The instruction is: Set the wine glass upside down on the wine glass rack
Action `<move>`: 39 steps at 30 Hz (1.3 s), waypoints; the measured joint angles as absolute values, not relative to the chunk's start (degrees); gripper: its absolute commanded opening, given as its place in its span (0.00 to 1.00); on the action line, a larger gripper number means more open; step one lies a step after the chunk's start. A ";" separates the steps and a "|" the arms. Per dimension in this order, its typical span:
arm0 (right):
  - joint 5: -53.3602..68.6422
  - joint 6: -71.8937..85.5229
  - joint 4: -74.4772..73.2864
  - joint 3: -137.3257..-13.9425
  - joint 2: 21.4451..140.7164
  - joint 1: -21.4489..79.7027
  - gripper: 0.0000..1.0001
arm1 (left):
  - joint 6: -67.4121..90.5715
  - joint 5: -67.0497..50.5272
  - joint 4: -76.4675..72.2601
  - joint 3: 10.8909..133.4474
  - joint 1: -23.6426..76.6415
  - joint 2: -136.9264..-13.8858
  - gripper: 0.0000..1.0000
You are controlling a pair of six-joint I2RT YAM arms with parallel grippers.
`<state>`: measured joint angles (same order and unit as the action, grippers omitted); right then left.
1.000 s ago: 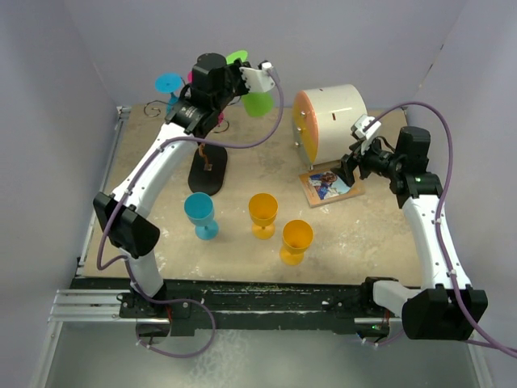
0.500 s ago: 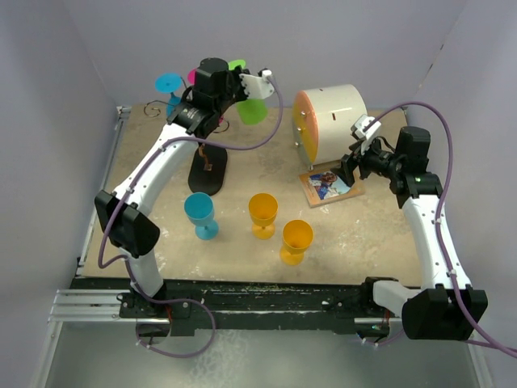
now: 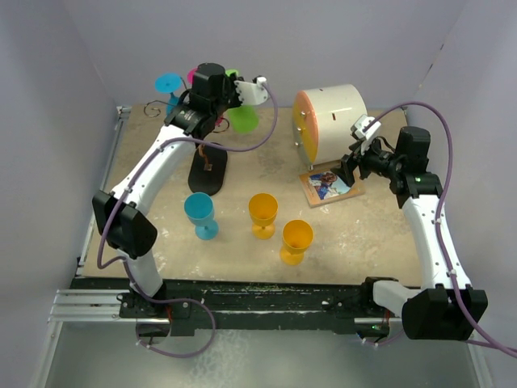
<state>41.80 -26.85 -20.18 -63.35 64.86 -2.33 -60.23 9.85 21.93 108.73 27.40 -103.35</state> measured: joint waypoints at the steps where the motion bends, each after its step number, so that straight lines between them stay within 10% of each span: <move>1: 41.80 -26.89 -20.21 -63.35 64.86 -2.33 0.87 | -60.23 9.85 21.93 108.40 27.40 -102.98 0.00; 39: 41.82 -27.24 -20.21 -63.29 64.86 -3.05 0.87 | -60.69 7.09 30.83 105.08 27.38 -95.92 0.00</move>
